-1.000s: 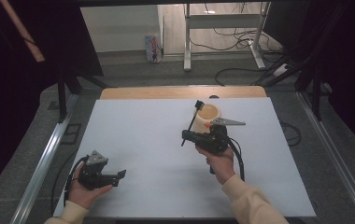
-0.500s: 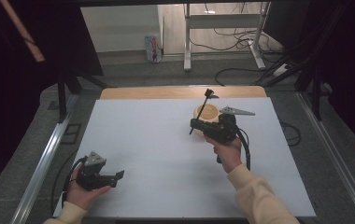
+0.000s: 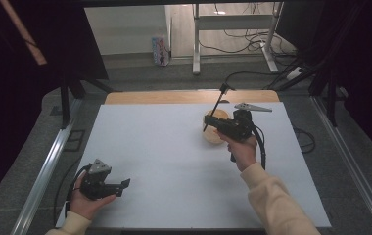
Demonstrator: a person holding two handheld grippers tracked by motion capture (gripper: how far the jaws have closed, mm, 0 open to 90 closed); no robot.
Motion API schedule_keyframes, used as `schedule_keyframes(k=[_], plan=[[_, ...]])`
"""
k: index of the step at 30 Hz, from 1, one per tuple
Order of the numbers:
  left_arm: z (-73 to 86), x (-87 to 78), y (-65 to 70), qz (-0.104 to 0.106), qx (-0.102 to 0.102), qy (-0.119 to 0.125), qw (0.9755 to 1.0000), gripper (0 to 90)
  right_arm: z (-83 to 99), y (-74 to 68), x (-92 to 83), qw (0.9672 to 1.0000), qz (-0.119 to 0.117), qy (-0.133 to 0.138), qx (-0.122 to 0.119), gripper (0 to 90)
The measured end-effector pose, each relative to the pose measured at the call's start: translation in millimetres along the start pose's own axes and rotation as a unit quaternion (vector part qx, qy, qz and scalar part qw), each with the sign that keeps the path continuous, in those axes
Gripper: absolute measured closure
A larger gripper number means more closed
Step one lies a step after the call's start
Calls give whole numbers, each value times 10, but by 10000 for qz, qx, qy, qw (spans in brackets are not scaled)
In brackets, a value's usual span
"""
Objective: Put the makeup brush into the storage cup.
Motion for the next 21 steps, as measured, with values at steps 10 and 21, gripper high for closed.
schedule_keyframes(k=[10, 21], plan=[[-4, -7, -1, -39, -44, 28, 10000, 157, -125, 105, -82, 9998, 169, 105, 17, 852], [-6, 1, 9, -1, -19, 6, 10000, 155, -277, 288, -168, 9988, 450, 190, 67, 852]])
Point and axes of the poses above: each handheld gripper's, and its own axes: x roughly forward along the jaws, z roughly out of its underside, y roughly to its right, the point moved 1 cm from there along x, roughly forward along the jaws, and after that the axes turned 15 degrees about -z, right-handed, at the moved point
